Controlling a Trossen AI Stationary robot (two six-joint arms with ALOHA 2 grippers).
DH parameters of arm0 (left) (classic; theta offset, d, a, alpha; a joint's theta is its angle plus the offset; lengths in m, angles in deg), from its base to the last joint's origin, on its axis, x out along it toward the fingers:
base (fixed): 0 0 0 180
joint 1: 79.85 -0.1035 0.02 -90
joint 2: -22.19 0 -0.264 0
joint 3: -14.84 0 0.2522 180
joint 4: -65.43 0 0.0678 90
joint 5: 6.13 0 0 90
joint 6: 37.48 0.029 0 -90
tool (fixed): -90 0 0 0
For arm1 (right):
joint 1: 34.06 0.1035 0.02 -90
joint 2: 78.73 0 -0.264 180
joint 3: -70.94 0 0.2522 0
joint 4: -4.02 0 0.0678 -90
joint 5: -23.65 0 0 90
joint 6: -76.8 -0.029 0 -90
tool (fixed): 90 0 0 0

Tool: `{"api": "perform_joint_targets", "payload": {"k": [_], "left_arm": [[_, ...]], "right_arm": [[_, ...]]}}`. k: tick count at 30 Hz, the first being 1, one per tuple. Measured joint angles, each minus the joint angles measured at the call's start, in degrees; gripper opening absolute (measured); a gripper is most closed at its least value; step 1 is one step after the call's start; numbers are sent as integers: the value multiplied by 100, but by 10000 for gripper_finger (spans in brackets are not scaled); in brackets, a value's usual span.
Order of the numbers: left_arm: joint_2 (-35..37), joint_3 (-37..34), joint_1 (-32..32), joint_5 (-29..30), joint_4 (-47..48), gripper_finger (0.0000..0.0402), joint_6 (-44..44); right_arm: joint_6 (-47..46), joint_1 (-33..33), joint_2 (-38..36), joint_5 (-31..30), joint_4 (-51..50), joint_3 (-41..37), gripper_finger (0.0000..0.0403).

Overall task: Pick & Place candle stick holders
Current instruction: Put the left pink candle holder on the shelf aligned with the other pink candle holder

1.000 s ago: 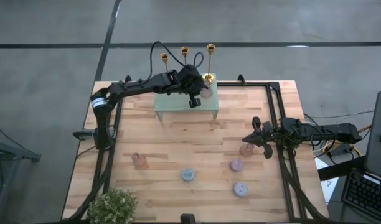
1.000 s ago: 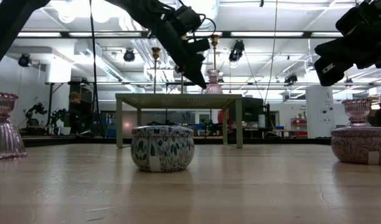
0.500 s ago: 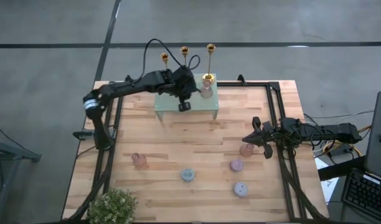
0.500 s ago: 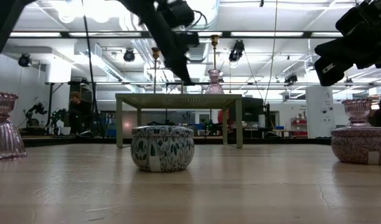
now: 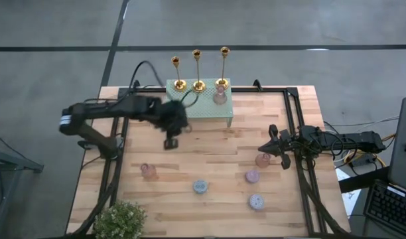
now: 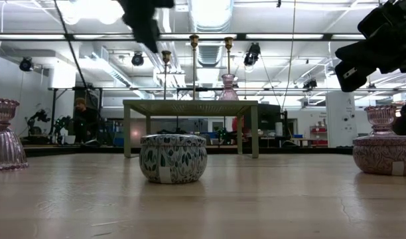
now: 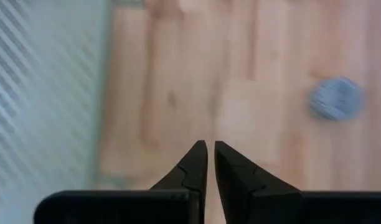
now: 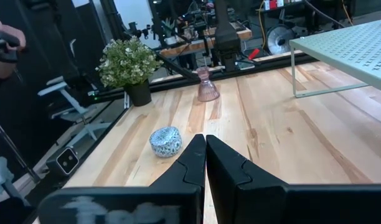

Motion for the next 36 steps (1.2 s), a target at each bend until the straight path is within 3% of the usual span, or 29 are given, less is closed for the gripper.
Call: {"api": "perform_joint_targets", "payload": {"k": [7, 11, 14, 22, 36], "left_arm": [[1176, -1389, 1167, 79, 175, 108, -1760], [1658, -2168, 1993, 126, 128, 167, -2292], [1862, -2595, 2551, 261, 85, 191, -2854], [1855, -3249, 3551, 503, 78, 186, -4036], [1468, -3569, 3740, 516, -43, 165, -4482]], "right_arm": [[2, 2, 0, 0, 0, 0, 8], [1, 2, 0, 1, 0, 0, 8], [2, 2, 0, 1, 0, -1, 8], [1, 2, 0, 0, 0, -2, 8], [0, 2, 0, 0, 0, 0, 8]]}}
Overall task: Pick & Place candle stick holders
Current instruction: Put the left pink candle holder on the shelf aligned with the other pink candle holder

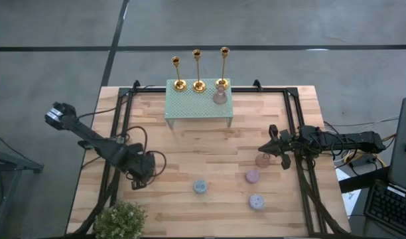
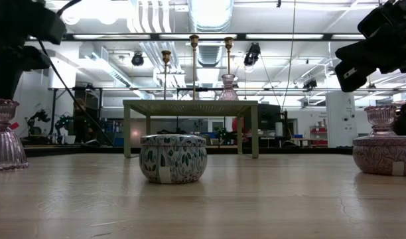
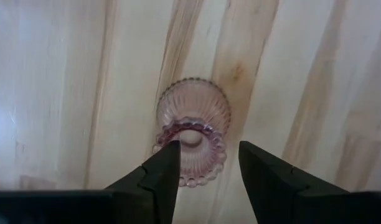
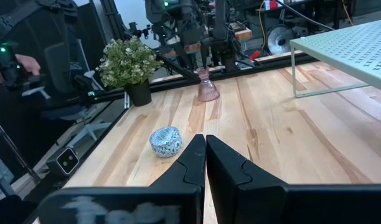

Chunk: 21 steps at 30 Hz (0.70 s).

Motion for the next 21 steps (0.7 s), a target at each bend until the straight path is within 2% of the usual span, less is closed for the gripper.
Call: {"api": "perform_joint_targets", "payload": {"k": [9, 19, 21], "left_arm": [[-495, 1, 0, 6, -17, 136, 53], [-604, 36, -10, 416, -15, 40, 351], [-585, 97, -21, 545, -11, 35, 463]], "right_arm": [[1, 0, 0, 0, 0, 0, 8], [1, -2, 0, 2, 0, -1, 8], [1, -2, 0, 1, 0, -1, 8]]}}
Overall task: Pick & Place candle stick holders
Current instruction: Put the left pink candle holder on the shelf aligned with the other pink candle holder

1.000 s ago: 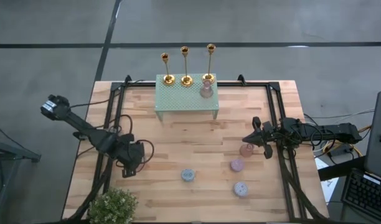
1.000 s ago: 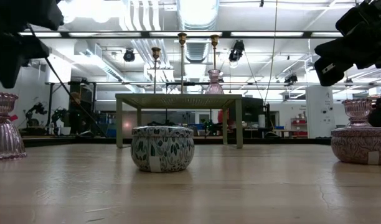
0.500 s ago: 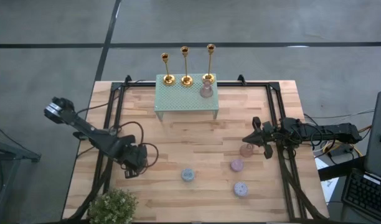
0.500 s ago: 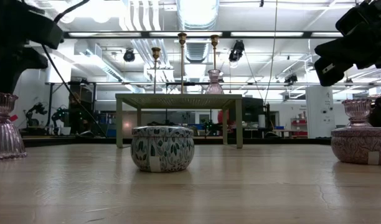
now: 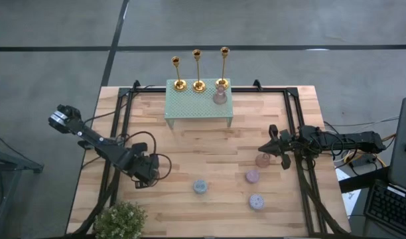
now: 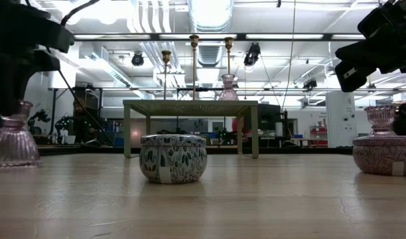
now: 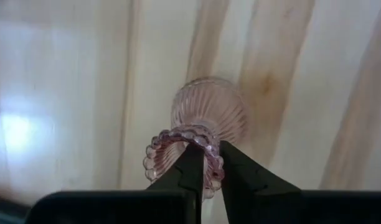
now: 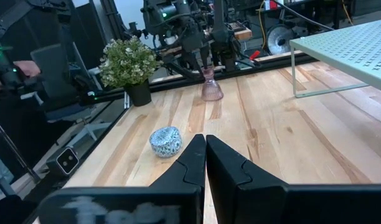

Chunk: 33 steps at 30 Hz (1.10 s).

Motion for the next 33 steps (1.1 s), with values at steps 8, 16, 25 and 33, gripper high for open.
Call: {"api": "perform_joint_targets", "payload": {"k": [8, 16, 25, 33], "left_arm": [[11, 668, -417, 455, -41, 33, 733], [11, 1557, -1334, 961, -165, 34, 2147], [-374, 2916, -2641, 996, -827, 35, 4097], [-1552, 4675, -3700, 930, -676, 36, 5448]], "right_arm": [[2, 0, 0, 1, 0, 1, 8], [0, 0, 0, 2, 0, 1, 8], [1, 0, -2, 0, 0, 1, 8], [0, 2, -2, 2, 0, -1, 8]]}}
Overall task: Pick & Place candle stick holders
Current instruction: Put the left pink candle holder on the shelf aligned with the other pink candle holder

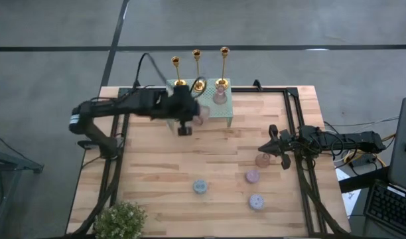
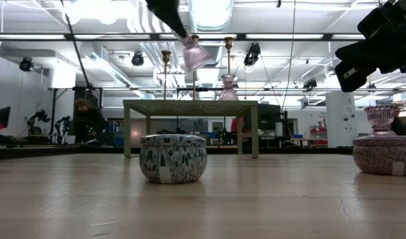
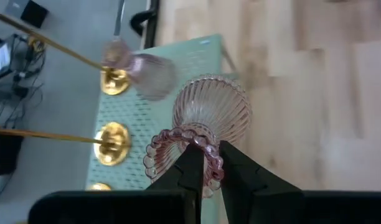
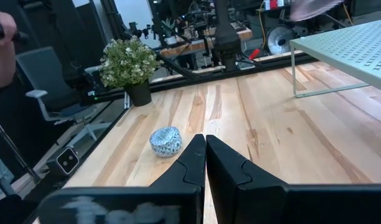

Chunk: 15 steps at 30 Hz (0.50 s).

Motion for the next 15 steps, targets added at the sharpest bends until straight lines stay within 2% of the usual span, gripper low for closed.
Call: {"api": "perform_joint_targets", "payload": {"k": [6, 9, 15], "left_arm": [[-842, 855, -754, -169, 398, 36, 321], [-1178, 1058, -1042, -406, 555, 37, 411], [-1675, 1279, -1266, -332, 590, 37, 706]], "right_arm": [[0, 0, 0, 0, 0, 1, 8], [1, 0, 0, 0, 0, 2, 8], [2, 0, 0, 0, 0, 2, 8]]}}
